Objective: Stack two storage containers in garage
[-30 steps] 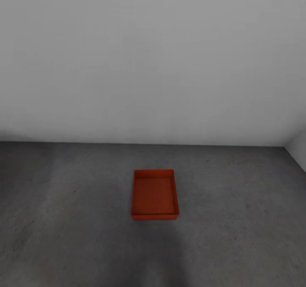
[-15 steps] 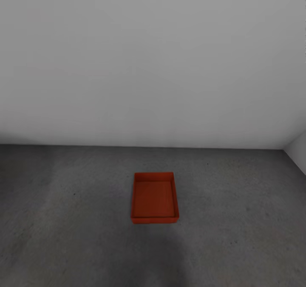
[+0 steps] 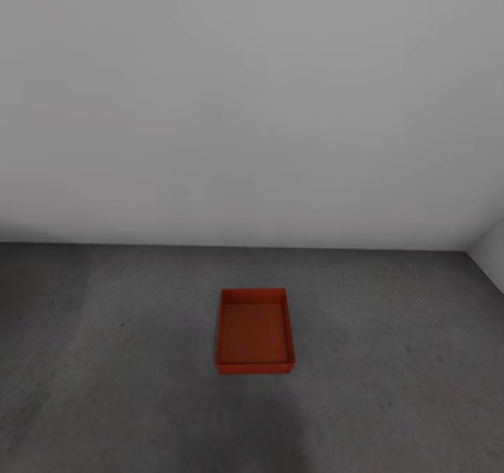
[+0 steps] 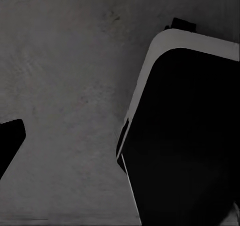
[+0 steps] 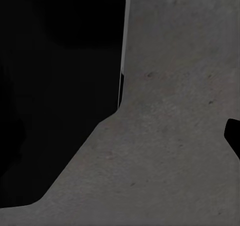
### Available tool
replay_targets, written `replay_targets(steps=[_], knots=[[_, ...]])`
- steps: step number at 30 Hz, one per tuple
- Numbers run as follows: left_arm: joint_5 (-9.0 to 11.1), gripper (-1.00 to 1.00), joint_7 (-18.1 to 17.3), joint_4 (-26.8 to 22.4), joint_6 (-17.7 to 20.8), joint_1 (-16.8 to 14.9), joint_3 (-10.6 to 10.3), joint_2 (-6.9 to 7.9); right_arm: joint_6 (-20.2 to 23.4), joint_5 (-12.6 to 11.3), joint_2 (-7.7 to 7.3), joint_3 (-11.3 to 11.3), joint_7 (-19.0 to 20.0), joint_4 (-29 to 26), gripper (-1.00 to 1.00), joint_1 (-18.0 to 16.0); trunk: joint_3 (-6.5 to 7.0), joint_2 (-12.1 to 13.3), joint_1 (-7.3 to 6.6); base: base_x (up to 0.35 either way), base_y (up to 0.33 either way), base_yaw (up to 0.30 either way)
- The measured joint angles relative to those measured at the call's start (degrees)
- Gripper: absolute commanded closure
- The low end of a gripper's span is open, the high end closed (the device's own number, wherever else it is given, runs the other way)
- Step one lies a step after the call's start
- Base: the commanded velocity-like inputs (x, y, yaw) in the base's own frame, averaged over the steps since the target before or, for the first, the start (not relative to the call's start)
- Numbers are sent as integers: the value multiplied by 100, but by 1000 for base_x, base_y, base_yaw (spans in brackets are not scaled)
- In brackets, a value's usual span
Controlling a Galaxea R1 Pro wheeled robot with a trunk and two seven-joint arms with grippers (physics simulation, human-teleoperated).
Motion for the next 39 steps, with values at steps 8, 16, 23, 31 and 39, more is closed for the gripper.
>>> replay_targets(steps=[8, 16, 23, 31, 39], knots=[[19, -100, -1175, 6, 498, 502, -4, 105, 0, -2, 3, -3, 0, 0, -100, -1, 74, 0, 0, 0, 0, 0], [78, -100, -1390, 4, 766, 530, -5, 268, 1, -1, 3, -3, 0, 0, -100, -1, 148, 0, 0, 0, 0, 0], [216, -100, -1405, 0, 760, 532, -9, 426, 1, -2, 1, -3, 0, 0, -100, -1, 212, 0, 0, 0, 0, 0], [205, -100, -1406, -17, 235, 533, -25, 415, 1, 4, 0, 1, 0, 0, -100, 0, 286, 0, 0, 0, 0, 0], [164, -100, -1406, -50, -1, 533, -36, 423, 1, 7, 3, 6, 0, 0, -100, 1, 360, 0, 0, 0, 0, 0]])
